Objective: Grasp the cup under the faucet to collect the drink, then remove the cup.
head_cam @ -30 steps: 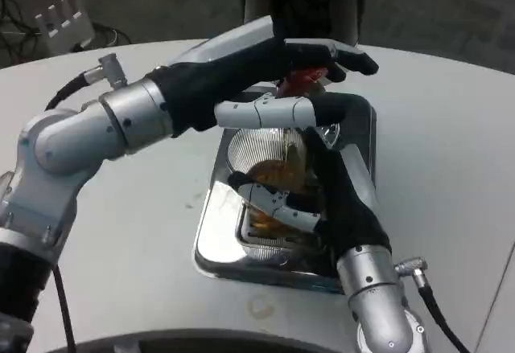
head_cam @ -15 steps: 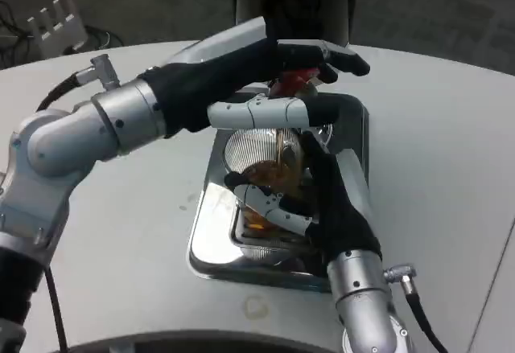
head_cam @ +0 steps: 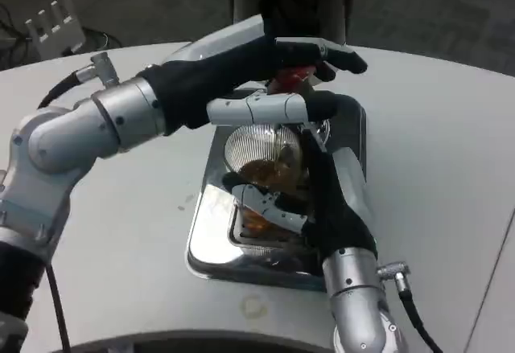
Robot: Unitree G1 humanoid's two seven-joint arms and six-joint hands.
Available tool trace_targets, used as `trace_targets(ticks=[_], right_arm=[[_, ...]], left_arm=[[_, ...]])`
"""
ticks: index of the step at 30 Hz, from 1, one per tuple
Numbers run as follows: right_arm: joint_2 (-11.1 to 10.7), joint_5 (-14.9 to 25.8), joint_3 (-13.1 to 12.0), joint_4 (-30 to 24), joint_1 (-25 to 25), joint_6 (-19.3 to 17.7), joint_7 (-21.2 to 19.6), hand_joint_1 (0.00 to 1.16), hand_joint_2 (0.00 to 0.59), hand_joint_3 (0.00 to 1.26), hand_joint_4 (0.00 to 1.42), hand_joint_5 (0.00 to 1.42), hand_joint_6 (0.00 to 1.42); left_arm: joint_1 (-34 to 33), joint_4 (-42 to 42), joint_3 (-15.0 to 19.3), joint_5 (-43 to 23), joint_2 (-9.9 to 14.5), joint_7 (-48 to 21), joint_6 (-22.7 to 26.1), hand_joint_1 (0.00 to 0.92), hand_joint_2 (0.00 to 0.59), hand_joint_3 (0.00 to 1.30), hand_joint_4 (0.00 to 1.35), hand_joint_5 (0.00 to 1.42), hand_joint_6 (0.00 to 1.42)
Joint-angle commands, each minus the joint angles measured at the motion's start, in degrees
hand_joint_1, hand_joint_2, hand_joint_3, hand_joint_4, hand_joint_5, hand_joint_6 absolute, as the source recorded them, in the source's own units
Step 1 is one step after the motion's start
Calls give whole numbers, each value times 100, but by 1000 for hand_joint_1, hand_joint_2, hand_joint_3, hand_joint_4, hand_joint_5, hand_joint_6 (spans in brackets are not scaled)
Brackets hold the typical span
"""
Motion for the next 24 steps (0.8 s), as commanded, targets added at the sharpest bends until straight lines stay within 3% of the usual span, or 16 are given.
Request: trace_targets(ticks=[1, 16, 24], right_arm=[[156, -112, 144, 191, 89, 267, -16, 768, 207, 120, 192, 316, 115], [382, -207, 203, 256, 166, 374, -530, 771, 211, 258, 314, 412, 161], [425, -180, 250, 286, 227, 336, -890, 770, 233, 391, 464, 544, 241]], left_arm=[[169, 244, 53, 193, -1, 106, 147, 0, 53, 235, 148, 212, 236], [239, -140, 853, -368, -448, 603, 375, 0, 62, 289, 274, 367, 355], [263, -508, 1213, -653, -632, 753, 637, 0, 64, 318, 323, 418, 392]])
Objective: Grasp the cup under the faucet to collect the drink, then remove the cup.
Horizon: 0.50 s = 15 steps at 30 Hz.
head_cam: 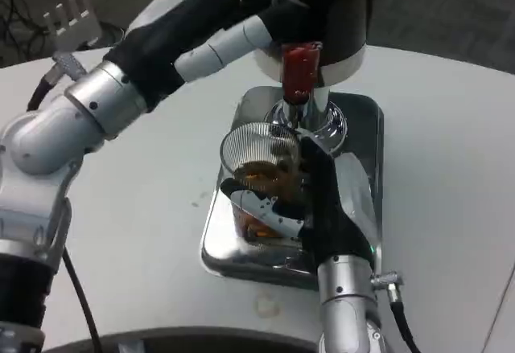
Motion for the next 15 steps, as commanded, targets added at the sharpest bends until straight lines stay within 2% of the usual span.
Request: trace_targets(ticks=[1, 11, 15], right_arm=[[282, 42, 26, 168, 194, 146, -64, 771, 234, 411, 487, 561, 258], [272, 98, -31, 136, 279, 35, -309, 782, 245, 516, 591, 650, 323], [285, 113, -43, 137, 295, 8, -348, 805, 233, 568, 641, 714, 361]], left_arm=[[27, -202, 198, -153, -75, 179, 139, 0, 64, 320, 325, 420, 394], [48, -442, 392, -244, -153, 204, 228, 0, 64, 344, 349, 445, 422], [91, -525, 404, -283, -128, 199, 260, 0, 64, 347, 354, 451, 424]])
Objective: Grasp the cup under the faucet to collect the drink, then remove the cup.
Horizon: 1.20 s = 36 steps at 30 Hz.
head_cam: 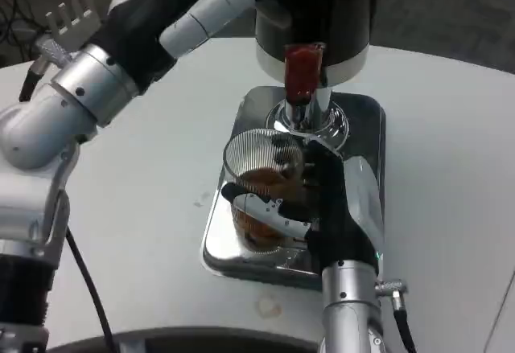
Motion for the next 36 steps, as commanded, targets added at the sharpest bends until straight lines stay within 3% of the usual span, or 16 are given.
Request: trace_targets(ticks=[1, 20, 36], right_arm=[[268, 83, -37, 102, 215, 72, -43, 809, 228, 579, 655, 729, 373], [24, 12, -324, -359, 523, -111, -124, 838, 196, 735, 809, 896, 477], [-372, -79, -513, -1348, 1116, -15, 388, 848, 178, 809, 899, 979, 537]], left_arm=[[99, -179, 80, -94, 13, 113, 55, 0, 65, 353, 356, 456, 433], [180, -471, 264, -236, 40, 103, 120, 0, 65, 357, 366, 458, 449], [871, -1081, 569, -395, 291, 134, 419, 0, 65, 368, 380, 458, 466]])
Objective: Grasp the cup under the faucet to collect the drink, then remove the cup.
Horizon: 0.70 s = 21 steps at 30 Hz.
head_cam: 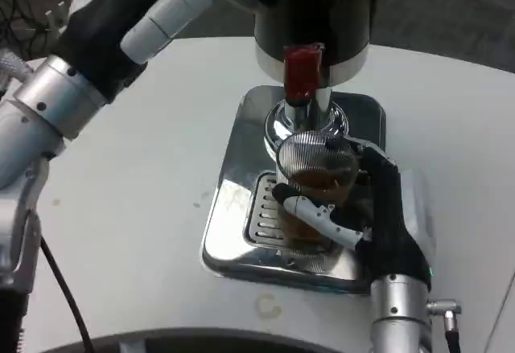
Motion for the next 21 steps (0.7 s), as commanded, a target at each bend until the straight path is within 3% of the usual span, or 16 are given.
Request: trace_targets(ticks=[1, 21], right_arm=[[-98, -28, -36, -392, 353, 96, 205, 848, 178, 811, 899, 979, 538], [-399, -34, -334, -1623, 1176, 210, 816, 862, 165, 865, 941, 1023, 571]], left_arm=[[311, -273, 163, -89, 162, 123, 140, 0, 65, 368, 380, 458, 466], [1789, -1230, 553, -136, 464, 425, 490, 0, 65, 370, 381, 458, 480]])
